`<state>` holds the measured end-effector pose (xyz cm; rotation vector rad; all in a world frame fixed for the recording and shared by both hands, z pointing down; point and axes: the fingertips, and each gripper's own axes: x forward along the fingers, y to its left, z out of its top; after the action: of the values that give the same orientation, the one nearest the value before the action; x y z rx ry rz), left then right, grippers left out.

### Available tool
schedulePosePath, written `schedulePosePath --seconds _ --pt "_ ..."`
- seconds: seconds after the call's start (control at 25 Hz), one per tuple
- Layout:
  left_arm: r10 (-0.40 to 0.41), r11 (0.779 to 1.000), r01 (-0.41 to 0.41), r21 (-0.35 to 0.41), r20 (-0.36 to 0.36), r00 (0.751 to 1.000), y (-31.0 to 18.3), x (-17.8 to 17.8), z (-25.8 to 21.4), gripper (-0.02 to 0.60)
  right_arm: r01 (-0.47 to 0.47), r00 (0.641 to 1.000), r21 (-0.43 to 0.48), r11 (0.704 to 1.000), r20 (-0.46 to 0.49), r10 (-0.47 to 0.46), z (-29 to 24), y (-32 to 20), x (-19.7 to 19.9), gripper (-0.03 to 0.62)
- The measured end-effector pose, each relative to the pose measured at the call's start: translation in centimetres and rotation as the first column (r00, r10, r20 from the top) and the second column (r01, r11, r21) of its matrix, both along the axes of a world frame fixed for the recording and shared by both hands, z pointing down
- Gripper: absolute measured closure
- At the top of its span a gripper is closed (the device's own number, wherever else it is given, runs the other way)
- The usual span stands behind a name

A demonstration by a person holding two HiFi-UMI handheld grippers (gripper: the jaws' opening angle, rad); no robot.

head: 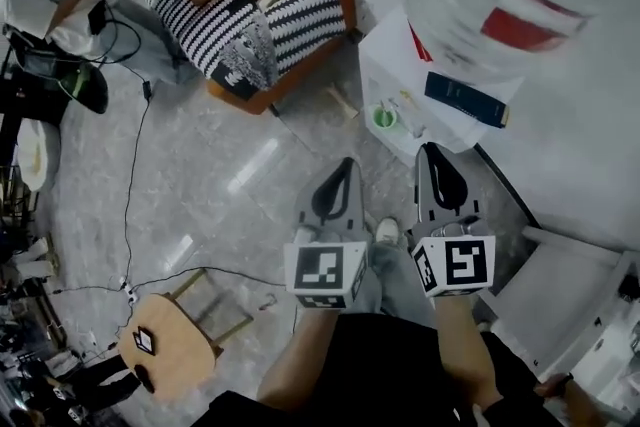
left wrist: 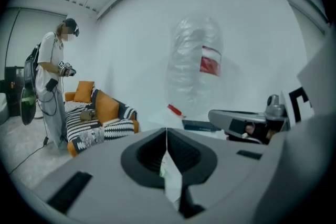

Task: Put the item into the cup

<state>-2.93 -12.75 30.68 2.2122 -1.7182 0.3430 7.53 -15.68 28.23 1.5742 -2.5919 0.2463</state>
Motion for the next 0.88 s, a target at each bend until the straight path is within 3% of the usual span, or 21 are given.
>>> schedulePosePath --seconds 0.36,0.68,0.88 --pt "0.037 0.983 -0.038 0.177 0.013 0.999 0.3 2.7 -8.9 0.568 0.052 0.998 0.161 0.986 0.022 -0.056 -9.0 1.7 1.1 0.58" --pt "0.05 0.966 -0.049 0.252 0.003 0.999 0.8 3.5 -13.5 0.568 0.073 0.997 0.178 0.981 0.003 -0.075 -11.7 3.2 1.1 0.583" --pt "0.061 0.949 -0.068 0.307 0.033 0.998 0.7 4.4 -15.8 0.568 0.068 0.998 0.171 0.983 -0.002 -0.068 -13.1 3.3 1.3 0.583"
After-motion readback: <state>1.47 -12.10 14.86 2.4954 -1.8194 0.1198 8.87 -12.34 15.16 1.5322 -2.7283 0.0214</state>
